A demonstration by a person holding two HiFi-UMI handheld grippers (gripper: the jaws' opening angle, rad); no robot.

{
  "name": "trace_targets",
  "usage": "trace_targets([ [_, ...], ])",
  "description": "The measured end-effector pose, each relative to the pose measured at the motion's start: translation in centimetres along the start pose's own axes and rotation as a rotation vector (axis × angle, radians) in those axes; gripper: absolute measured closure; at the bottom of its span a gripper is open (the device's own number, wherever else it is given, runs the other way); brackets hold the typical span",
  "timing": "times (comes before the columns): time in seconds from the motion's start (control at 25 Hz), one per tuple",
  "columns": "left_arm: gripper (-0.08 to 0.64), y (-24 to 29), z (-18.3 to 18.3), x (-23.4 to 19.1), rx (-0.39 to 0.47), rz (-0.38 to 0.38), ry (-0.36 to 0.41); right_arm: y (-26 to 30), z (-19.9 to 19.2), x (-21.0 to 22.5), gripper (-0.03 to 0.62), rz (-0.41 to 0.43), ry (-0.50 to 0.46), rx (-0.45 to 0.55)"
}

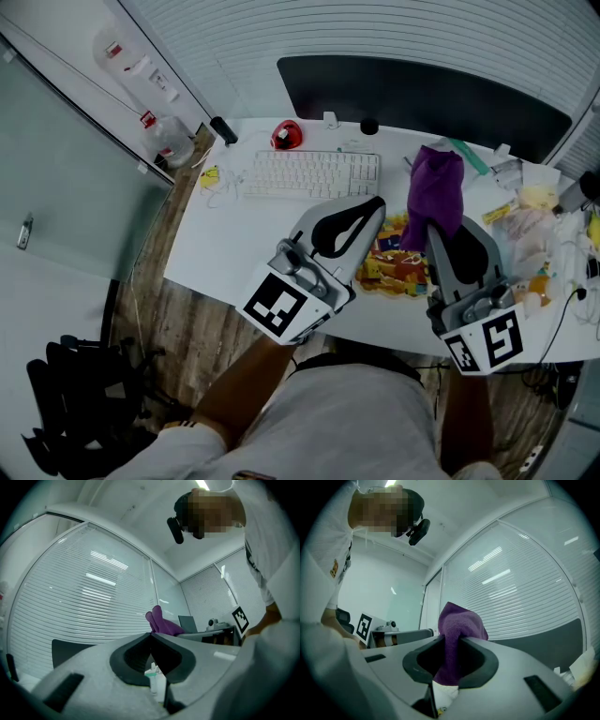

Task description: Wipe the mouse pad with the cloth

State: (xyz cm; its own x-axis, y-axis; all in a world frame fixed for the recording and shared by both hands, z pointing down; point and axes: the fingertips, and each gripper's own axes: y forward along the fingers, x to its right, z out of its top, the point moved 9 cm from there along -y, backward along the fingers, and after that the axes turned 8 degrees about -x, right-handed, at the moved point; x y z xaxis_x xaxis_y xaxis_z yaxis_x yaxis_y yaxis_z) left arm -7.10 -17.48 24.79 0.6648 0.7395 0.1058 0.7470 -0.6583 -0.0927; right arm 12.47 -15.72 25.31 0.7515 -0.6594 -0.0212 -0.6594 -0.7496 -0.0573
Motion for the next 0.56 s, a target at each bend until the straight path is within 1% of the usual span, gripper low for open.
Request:
trace_targets([
  [0.32,0.545,-0.23,-0.21,-0.08,-0.009,-0.003,-0.009,-0.08,-0.16,-0.16,0.523,-0.010,0.002,0.000],
  [0.56,0.545,-0.28,-0.01,-0.25,0.010,-0.005,-0.001,-0.05,0.03,-0.28,0.523,-0.017,0.000,0.000],
])
